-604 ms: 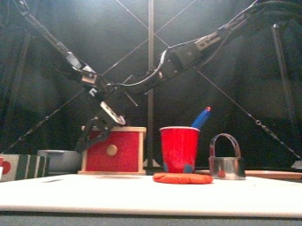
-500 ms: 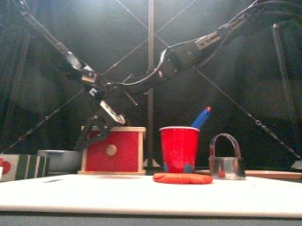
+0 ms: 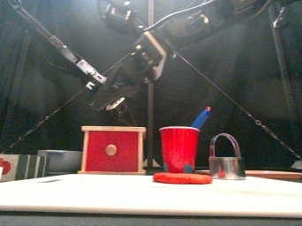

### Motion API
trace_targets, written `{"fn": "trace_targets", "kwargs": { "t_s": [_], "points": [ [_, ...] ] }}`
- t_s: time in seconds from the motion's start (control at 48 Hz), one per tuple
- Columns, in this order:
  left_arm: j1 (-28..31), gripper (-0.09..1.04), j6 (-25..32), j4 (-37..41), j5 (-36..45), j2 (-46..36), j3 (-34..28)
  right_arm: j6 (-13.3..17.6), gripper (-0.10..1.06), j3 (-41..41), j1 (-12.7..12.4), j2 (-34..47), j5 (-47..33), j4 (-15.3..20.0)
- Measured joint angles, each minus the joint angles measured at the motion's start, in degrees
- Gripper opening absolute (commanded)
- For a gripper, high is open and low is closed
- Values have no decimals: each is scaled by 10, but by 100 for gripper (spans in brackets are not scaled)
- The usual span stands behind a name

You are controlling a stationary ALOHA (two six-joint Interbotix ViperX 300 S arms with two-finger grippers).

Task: Get the cutter from the drawer then cut the dough then place the extra dough in the bowl
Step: Cut the dough

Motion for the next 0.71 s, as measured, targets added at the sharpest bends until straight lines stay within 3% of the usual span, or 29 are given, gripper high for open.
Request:
{"fn": "trace_targets", "kwargs": {
  "t_s": [0.188, 0.271, 0.5, 0.708],
  "points": [
    [-29, 43, -6, -40, -109, -34, 36, -3, 37, 98, -8, -109, 33, 81],
    [-54, 48, -6, -70, -146, -45, 56, -2, 40, 134, -8, -148, 68, 90],
    [-150, 62, -9, -126, -233, -57, 109, -1, 68, 176, -8, -196, 184, 113],
    [-240, 64, -13, -179, -323, -65, 146, -14, 80, 196, -9, -210, 249, 119]
  ]
}}
